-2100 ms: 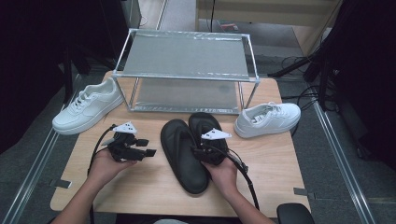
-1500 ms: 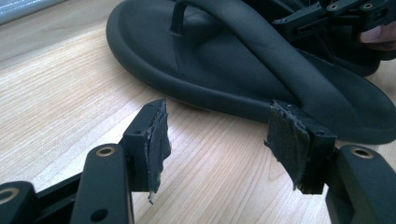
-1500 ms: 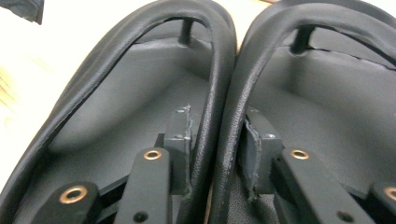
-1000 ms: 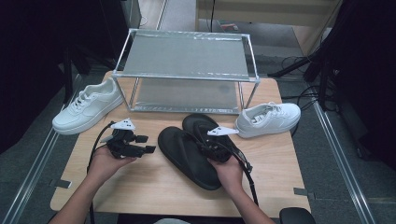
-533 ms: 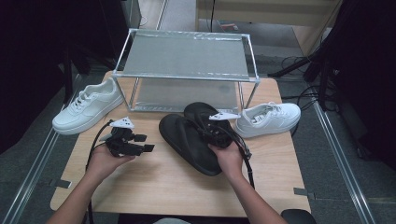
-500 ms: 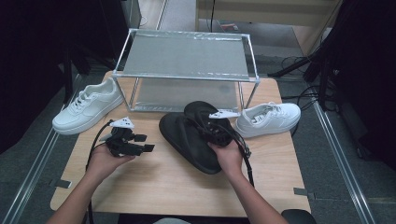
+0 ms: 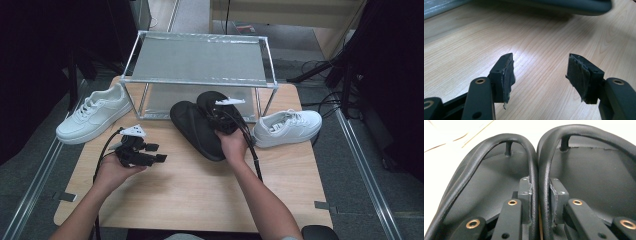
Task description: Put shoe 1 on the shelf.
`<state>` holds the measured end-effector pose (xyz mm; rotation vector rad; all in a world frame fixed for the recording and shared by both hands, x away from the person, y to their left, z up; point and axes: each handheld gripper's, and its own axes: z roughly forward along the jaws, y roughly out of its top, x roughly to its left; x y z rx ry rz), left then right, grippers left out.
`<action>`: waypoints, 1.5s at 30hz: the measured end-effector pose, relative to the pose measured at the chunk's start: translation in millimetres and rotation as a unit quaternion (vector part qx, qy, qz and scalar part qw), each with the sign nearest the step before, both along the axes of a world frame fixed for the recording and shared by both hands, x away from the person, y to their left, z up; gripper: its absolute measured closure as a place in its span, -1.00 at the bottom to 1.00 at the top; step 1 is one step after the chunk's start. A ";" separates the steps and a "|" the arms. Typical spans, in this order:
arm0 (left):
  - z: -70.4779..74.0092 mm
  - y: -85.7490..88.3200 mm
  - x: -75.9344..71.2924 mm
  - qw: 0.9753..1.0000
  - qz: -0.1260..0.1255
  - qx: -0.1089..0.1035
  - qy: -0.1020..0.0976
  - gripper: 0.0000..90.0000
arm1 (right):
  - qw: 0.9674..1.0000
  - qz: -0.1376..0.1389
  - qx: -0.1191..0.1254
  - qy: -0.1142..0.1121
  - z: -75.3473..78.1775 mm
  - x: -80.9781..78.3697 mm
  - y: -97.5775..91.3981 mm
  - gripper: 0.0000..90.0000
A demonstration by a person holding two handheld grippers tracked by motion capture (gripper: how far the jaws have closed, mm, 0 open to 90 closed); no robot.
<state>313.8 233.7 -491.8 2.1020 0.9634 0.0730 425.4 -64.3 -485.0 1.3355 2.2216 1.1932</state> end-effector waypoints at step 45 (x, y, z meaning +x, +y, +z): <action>-1.6 -2.9 8.5 1.000 -0.011 0.002 -0.007 -0.05 | 1.000 -0.020 0.001 -0.012 0.1 6.7 -4.8 0.32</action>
